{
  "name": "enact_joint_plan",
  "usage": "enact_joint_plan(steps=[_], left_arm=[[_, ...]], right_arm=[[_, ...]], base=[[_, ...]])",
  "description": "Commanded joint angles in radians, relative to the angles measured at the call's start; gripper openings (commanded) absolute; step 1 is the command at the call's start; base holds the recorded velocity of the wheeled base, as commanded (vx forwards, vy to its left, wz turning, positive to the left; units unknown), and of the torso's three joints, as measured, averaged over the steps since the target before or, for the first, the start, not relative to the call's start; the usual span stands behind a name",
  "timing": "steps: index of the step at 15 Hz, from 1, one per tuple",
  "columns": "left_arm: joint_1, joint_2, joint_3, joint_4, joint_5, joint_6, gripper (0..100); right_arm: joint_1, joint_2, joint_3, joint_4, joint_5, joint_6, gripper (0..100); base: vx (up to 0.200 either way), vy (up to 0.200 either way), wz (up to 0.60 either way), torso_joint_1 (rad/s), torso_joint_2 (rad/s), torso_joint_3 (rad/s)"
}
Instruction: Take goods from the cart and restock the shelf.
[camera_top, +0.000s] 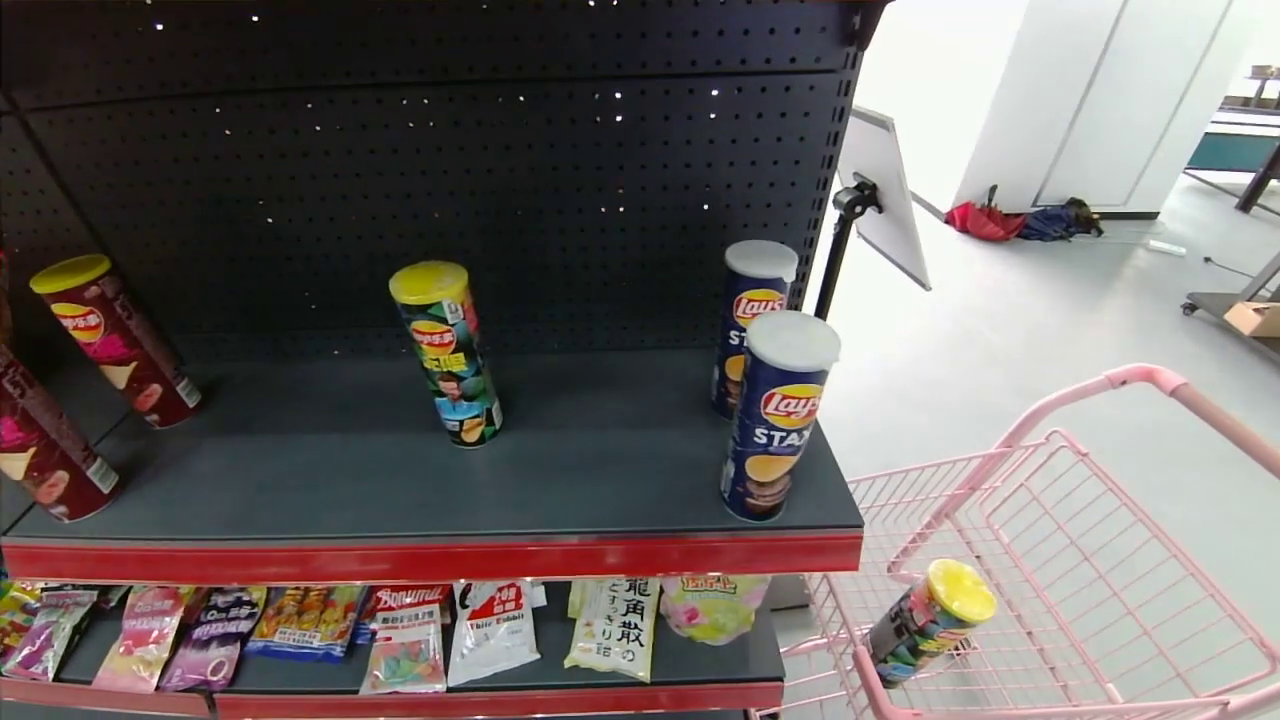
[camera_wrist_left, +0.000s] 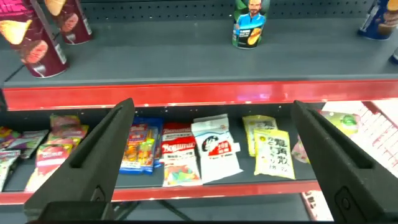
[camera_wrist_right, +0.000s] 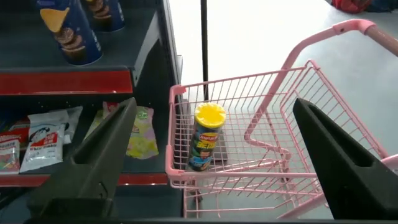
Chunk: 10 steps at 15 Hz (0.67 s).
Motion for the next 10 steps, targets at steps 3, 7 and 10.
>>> enact_joint_plan(steps=[3,7,10], left_arm=[[0.0,0.0,0.0,0.0,0.0,0.0,100],[0.0,0.0,0.0,0.0,0.0,0.0,100],[0.0,0.0,0.0,0.0,0.002,0.0,100]], right_arm=[[-0.001,0.0,0.0,-0.001,0.001,0.0,100],[-0.001,0.0,0.0,-0.001,0.001,0.0,100],[-0.001,0.0,0.0,-0.001,0.001,0.0,100]], base=[[0.0,0.0,-0.6,-0.002,0.0,0.004],[0.0,0.0,-0.6,0.005,0.0,0.0],[0.0,0.0,-0.4,0.003,0.0,0.002]])
